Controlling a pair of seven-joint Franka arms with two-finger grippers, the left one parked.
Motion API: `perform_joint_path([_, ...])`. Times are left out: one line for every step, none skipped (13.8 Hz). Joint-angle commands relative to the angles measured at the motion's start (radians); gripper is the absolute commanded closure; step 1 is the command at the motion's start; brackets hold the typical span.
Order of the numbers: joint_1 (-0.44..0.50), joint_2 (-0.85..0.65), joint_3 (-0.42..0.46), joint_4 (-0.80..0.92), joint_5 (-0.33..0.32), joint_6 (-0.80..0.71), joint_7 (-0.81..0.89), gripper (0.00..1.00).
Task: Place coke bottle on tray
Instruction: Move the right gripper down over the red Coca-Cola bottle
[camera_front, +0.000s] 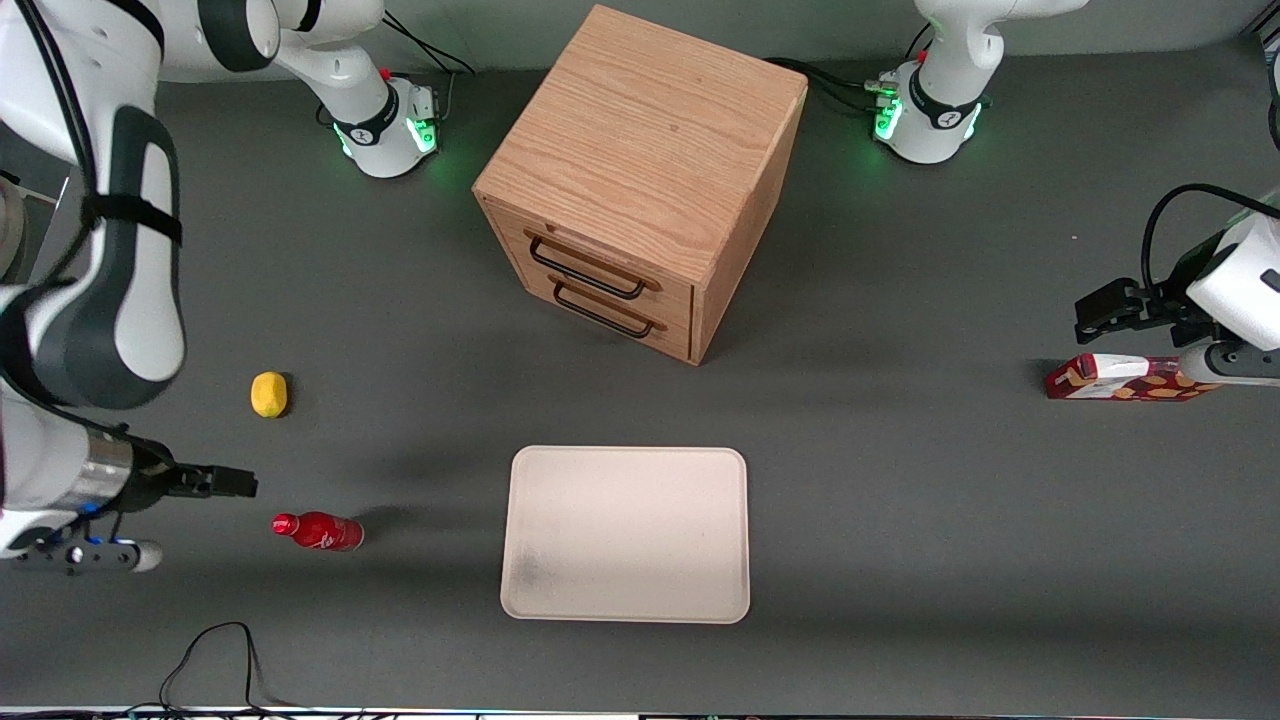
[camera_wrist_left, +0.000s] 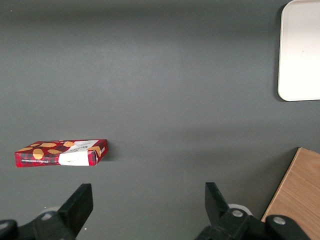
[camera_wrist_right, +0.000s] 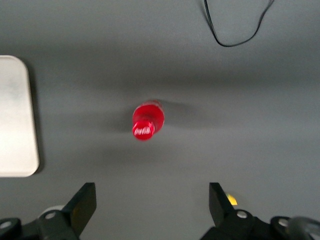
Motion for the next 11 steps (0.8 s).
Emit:
perform_joint_path([0.002,0.01,-0.005,-0.043,0.021,0.084,-0.029,0.0])
perform_joint_path([0.004,0.009,-0.005,-0.089,0.02,0.142,-0.029,0.0])
perform_joint_path([0.004,0.01,-0.002,-0.112,0.021,0.173,-0.029,0.0])
perform_joint_path([0.004,0.019,-0.002,-0.119,0.021,0.196,-0.029,0.0])
perform_joint_path([0.004,0.024,0.001,-0.128,0.023,0.216,-0.028,0.0])
perform_joint_path([0.004,0.025,0.004,-0.14,0.023,0.245,-0.026,0.0])
perform_joint_path([0.007,0.027,0.005,-0.16,0.024,0.27,-0.024,0.0])
perform_joint_path([0.007,0.027,0.007,-0.181,0.027,0.294,-0.021,0.0])
perform_joint_path([0.013,0.027,0.007,-0.206,0.041,0.325,-0.021,0.0])
perform_joint_path([0.016,0.027,0.007,-0.224,0.049,0.357,-0.021,0.0])
perform_joint_path([0.022,0.03,0.008,-0.234,0.052,0.382,-0.021,0.0])
